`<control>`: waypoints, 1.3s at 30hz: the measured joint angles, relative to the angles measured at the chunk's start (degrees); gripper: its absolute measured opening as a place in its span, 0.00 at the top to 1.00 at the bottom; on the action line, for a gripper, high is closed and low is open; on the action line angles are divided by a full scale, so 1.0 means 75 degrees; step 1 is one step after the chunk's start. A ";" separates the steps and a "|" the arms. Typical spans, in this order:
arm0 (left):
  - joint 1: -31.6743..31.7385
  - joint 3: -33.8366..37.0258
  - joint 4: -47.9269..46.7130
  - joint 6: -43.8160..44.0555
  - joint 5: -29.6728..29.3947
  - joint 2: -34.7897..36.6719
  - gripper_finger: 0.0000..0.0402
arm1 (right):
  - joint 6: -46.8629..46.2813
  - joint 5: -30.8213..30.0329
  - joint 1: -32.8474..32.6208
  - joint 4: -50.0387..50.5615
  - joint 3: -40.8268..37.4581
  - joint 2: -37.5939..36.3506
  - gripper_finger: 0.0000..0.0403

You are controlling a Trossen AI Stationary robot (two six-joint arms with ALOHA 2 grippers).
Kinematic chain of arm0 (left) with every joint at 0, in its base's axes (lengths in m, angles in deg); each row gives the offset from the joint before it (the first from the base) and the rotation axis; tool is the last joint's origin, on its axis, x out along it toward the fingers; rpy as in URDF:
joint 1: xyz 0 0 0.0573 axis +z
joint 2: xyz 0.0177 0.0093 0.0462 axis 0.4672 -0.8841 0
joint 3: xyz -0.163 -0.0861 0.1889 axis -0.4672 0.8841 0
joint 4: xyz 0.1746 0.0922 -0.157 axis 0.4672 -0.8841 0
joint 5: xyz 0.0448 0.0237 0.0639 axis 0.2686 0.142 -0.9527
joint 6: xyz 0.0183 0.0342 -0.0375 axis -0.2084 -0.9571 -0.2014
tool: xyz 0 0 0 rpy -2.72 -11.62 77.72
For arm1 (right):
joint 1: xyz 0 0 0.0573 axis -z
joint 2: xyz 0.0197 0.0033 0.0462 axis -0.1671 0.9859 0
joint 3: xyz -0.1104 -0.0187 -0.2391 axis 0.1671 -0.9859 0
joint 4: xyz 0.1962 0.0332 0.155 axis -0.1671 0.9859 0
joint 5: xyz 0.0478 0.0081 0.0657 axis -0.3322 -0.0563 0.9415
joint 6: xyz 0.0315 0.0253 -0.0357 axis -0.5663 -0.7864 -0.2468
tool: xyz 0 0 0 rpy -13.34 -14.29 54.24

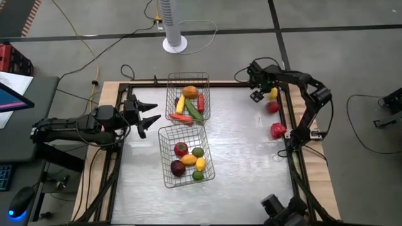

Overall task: Sort produce into baskets
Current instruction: Put the yellow lemon into the bottom basket

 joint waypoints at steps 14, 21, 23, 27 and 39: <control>-0.0003 0.0000 -0.0003 0.0047 0.0023 0.0000 0.40 | -0.1208 0.0027 -0.0048 0.0133 0.0129 -0.0665 0.20; -0.0003 0.0000 -0.0053 0.0056 0.0026 -0.0003 0.40 | -0.1402 -0.0566 -0.0041 -0.0002 0.0181 -0.0238 0.22; -0.0003 0.0000 -0.0051 0.0059 0.0026 -0.0002 0.40 | -0.1340 -0.0863 -0.0038 0.0200 0.0280 -0.0044 0.22; -0.0003 0.0000 0.0004 0.0059 0.0022 0.0000 0.40 | -0.1330 -0.1434 -0.0081 0.0886 0.0664 0.0290 0.22; 0.0000 0.0000 -0.0050 -0.0002 0.0017 -0.0002 0.40 | -0.1200 -0.1284 0.0048 0.1995 0.1203 0.1136 0.22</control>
